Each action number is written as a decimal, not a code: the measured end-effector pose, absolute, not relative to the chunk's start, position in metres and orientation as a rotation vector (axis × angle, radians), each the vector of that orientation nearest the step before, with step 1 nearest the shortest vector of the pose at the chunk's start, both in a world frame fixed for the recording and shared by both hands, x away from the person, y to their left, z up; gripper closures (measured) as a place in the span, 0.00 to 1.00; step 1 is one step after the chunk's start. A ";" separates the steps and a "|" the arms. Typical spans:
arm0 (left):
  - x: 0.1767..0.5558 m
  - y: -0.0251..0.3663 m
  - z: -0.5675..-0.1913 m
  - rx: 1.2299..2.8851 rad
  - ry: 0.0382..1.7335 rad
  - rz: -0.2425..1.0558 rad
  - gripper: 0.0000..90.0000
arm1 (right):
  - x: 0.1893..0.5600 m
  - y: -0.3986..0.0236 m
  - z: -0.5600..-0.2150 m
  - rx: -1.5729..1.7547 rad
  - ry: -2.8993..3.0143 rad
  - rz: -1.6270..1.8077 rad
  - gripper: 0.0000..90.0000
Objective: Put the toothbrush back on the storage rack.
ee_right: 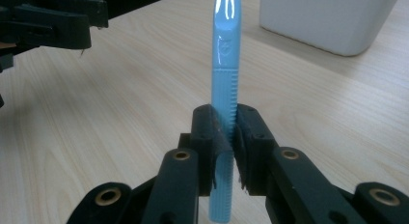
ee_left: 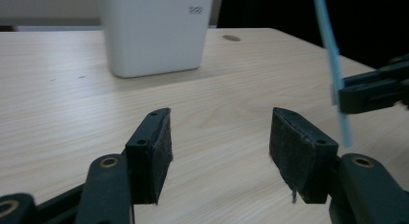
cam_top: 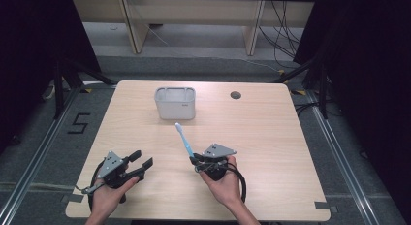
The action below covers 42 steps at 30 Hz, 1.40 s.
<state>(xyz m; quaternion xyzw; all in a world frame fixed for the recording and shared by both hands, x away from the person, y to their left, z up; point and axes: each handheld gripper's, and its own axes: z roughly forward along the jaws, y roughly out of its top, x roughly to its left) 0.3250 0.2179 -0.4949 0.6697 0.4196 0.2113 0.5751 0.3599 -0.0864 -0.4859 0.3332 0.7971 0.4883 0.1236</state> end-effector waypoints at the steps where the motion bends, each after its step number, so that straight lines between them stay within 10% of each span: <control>1: 0.326 0.214 -0.493 1.559 0.961 0.483 0.45 | 0.359 -0.085 -0.486 0.974 2.316 1.441 0.88; 42: 0.367 0.138 -0.466 1.517 0.797 0.363 0.93 | 0.358 -0.057 -0.482 0.931 2.222 1.492 0.85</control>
